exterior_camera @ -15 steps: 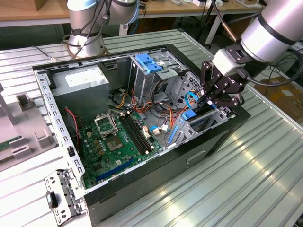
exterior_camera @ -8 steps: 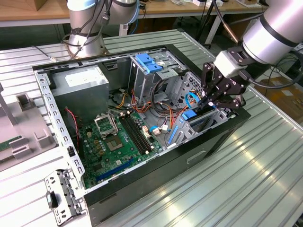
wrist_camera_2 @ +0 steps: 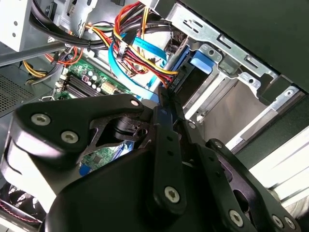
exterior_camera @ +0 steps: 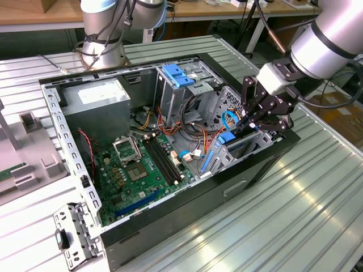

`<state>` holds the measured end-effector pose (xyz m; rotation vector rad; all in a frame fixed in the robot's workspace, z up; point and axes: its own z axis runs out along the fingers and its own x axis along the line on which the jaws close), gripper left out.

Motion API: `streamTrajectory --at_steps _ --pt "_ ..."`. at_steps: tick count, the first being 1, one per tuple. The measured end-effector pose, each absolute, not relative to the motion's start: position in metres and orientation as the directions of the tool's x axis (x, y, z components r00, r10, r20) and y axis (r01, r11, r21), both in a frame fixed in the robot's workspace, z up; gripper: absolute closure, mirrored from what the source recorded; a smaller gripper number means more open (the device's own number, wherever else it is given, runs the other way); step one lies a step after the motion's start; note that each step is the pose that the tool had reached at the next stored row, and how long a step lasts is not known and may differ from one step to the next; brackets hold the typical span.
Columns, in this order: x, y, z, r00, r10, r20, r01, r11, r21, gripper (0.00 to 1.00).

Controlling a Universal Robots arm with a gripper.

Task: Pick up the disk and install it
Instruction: 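Insert the second disk wire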

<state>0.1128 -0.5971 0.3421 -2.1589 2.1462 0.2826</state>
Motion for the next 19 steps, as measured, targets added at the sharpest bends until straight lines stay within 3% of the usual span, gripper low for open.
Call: streamTrajectory --at_steps 7,9,10,11,19 --pt "0.1128 -0.5979 0.3413 -0.001 -0.982 -0.189 -0.997 -0.013 0.07 0.84" --pt "0.1128 -0.598 0.3413 -0.001 -0.982 -0.189 -0.997 -0.013 0.07 0.71" --pt "0.1128 -0.598 0.3412 -0.001 -0.982 -0.189 -0.997 -0.013 0.07 0.71" --pt "0.1128 -0.598 0.3412 -0.001 -0.982 -0.19 -0.997 -0.013 0.07 0.64" --pt "0.1128 -0.5981 0.3497 -0.001 -0.981 -0.196 -0.997 -0.013 0.07 0.64"
